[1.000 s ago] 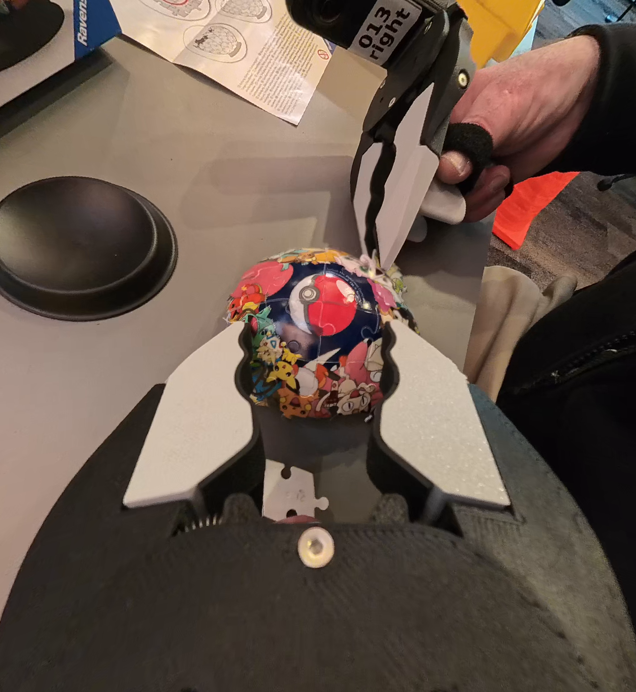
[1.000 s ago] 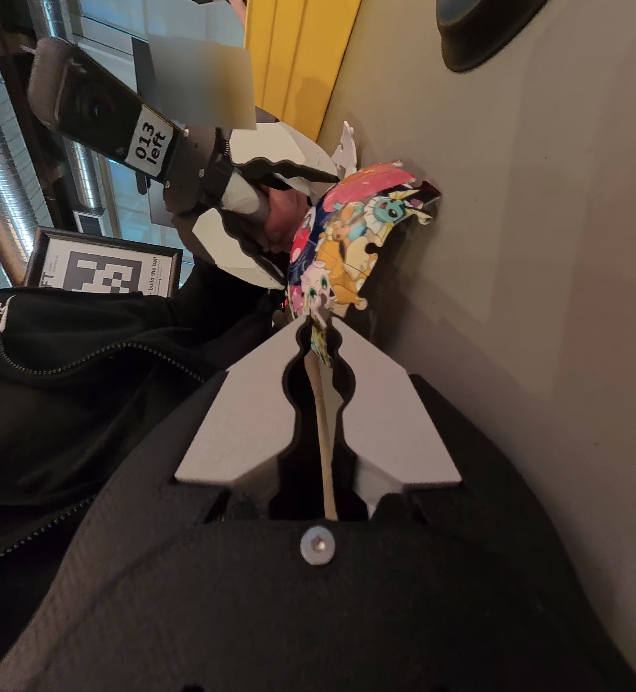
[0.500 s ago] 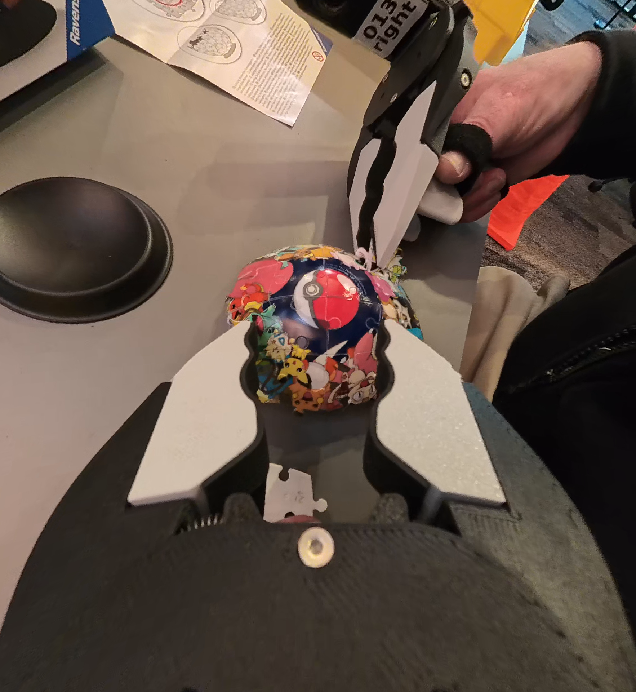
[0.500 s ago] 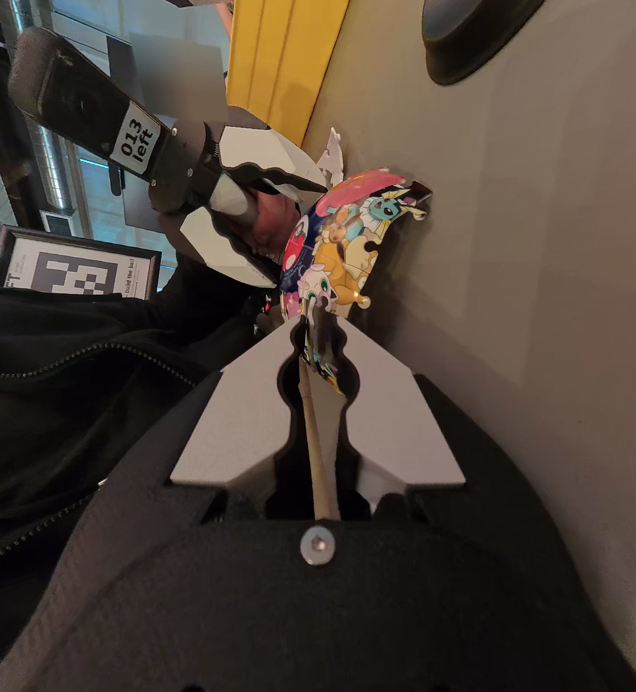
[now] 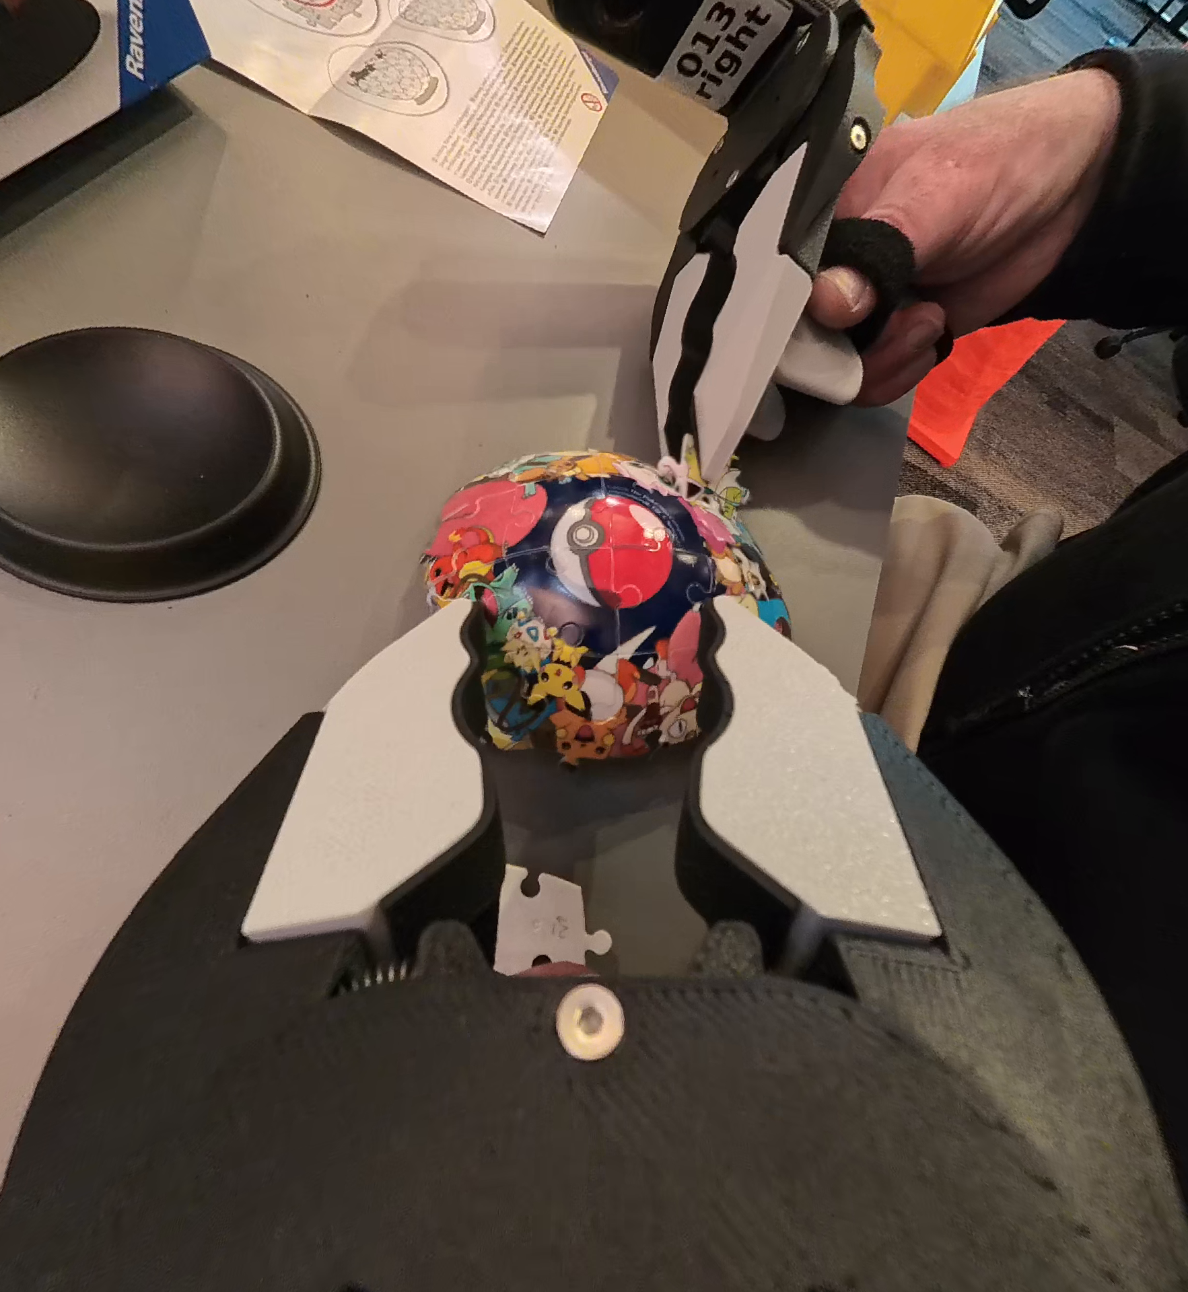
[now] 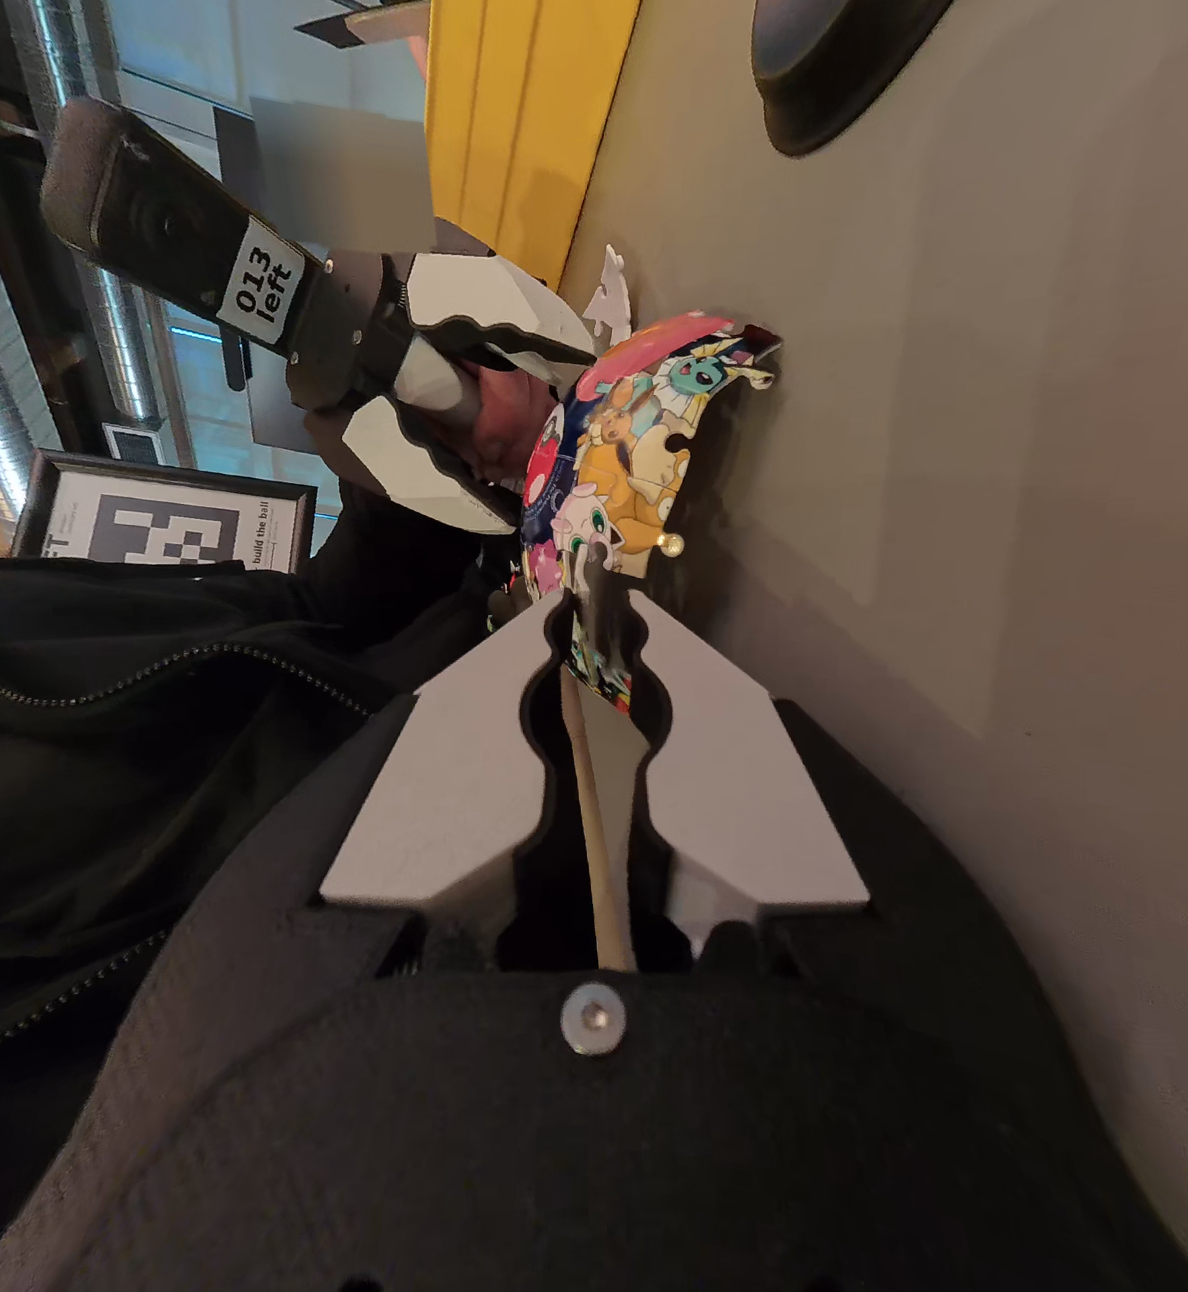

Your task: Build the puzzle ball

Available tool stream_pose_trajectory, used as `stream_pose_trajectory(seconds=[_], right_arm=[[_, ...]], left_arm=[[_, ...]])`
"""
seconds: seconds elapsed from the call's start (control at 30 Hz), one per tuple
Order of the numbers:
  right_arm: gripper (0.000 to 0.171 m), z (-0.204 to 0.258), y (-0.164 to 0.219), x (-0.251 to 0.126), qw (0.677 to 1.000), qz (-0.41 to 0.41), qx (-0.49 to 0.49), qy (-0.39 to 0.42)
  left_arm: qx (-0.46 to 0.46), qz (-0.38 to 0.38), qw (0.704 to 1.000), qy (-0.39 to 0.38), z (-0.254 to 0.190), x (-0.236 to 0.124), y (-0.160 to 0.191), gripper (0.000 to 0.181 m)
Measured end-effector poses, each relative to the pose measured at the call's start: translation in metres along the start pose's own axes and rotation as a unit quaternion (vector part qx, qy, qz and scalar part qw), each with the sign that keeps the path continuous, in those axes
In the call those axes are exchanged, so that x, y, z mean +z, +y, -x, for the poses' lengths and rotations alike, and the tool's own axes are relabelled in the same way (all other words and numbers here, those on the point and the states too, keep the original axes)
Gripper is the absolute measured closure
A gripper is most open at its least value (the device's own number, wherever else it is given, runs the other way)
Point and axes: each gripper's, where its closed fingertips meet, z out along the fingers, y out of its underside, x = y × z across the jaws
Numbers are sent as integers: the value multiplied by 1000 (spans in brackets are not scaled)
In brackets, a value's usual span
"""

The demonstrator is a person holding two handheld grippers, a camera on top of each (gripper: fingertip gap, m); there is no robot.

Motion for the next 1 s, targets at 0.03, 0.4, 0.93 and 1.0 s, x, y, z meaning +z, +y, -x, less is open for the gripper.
stream_pose_trajectory(seconds=[0.03,0.4,0.93,1.0], right_arm=[[160,0,-1,-1,1000,-2,-3,1],[164,0,-1,-10,1000,-9,-7,4],[169,3,-3,-11,1000,-15,-8,-10],[169,1,-3,-10,1000,-14,-3,-7]], left_arm=[[0,0,1000,0,0,0,0,124],[1,0,1000,3,-1,1,0,126],[-6,4,1000,0,-1,1,0,121],[-8,6,1000,-2,-3,0,1,118]])
